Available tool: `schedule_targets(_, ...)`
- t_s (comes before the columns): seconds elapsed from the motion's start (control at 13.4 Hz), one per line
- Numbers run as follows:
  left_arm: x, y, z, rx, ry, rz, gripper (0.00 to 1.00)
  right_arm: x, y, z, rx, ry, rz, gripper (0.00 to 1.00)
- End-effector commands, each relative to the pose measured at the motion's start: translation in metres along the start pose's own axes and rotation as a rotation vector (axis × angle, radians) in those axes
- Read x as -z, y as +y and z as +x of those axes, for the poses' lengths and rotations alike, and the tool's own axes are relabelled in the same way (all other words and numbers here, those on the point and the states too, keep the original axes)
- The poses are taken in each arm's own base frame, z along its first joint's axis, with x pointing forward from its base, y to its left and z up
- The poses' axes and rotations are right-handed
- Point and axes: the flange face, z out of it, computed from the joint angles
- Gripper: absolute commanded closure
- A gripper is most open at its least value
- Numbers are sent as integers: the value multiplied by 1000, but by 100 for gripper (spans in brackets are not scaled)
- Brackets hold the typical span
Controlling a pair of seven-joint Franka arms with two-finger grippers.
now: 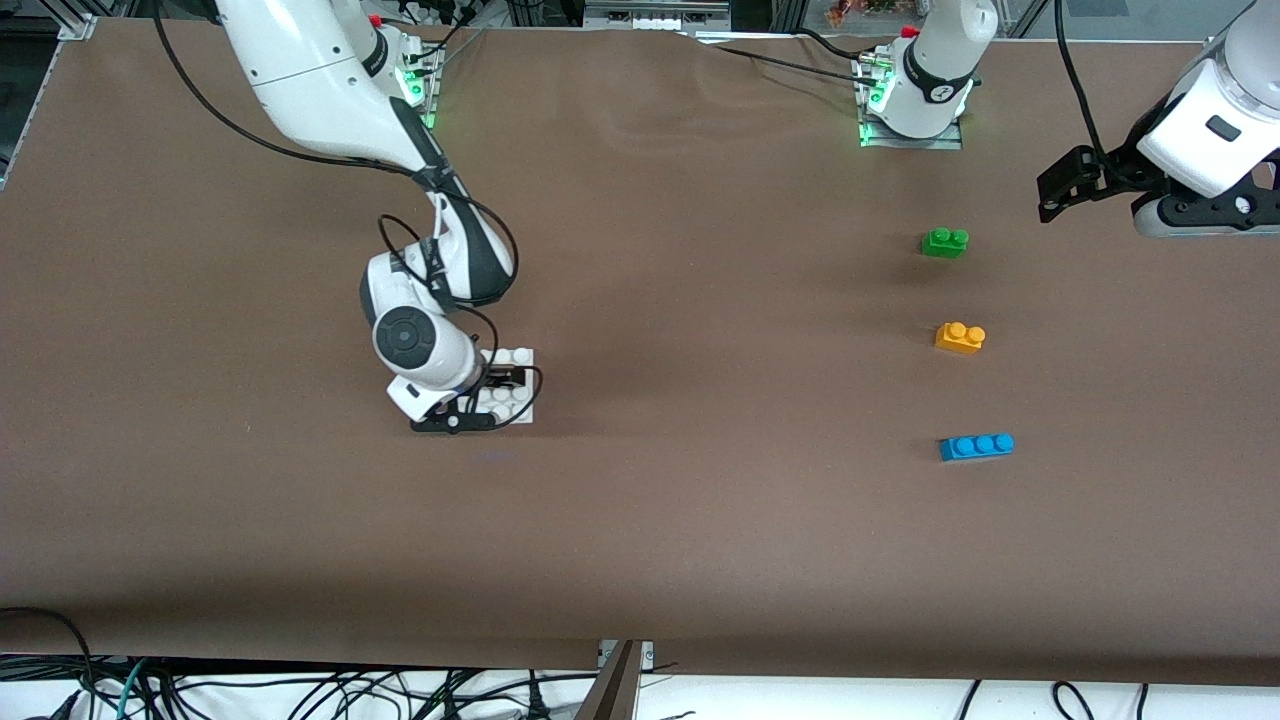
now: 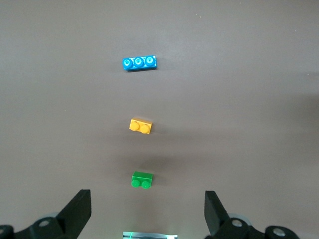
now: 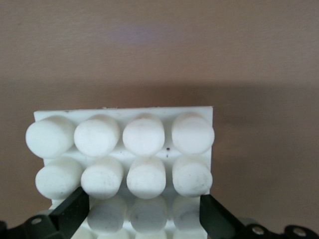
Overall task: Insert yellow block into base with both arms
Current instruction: 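Carry the base plate further toward the bricks and set it down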
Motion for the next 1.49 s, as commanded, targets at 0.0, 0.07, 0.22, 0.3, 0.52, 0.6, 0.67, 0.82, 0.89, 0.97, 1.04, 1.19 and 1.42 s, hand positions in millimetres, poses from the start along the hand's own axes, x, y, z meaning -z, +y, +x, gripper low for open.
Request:
schedule_targets(0.0, 5, 0, 4, 6, 3, -15, 0, -33, -35, -7, -39, -11, 15, 0)
schedule_targets(0.07, 5, 0, 3, 6, 5, -15, 0, -31, -49, -11, -50, -10, 27, 0)
schedule_targets(0.22, 5, 0, 3, 6, 5, -15, 0, -23, -75, -15, -63, -4, 61, 0)
schedule_targets(0.3, 5, 0, 3, 6, 5, -15, 0, -20, -88, -20, -56, 2, 66, 0)
schedule_targets(0.52, 6, 1, 3, 5, 5, -15, 0, -12, -118, -31, -31, 17, 75, 0)
schedule_targets(0.6, 5, 0, 4, 6, 3, -15, 0, -10, -128, -36, -18, 21, 78, 0)
schedule_targets(0.67, 5, 0, 3, 6, 5, -15, 0, -8, -140, -43, -5, 25, 79, 0)
schedule_targets(0.82, 5, 0, 4, 6, 3, -15, 0, -9, -160, -51, -14, 31, 84, 0)
schedule_targets(0.89, 5, 0, 4, 6, 3, -15, 0, -9, -169, -51, -21, 37, 89, 0)
schedule_targets(0.97, 5, 0, 4, 6, 3, -15, 0, -10, -178, -55, -19, 35, 94, 0)
schedule_targets(1.04, 5, 0, 4, 6, 3, -15, 0, -8, -187, -58, -23, 34, 106, 0)
schedule_targets(1.19, 5, 0, 4, 6, 3, -15, 0, -6, -198, -66, -20, 28, 121, 0)
schedule_targets(1.42, 5, 0, 4, 8, 3, -15, 0, -5, -210, -71, -34, 27, 132, 0)
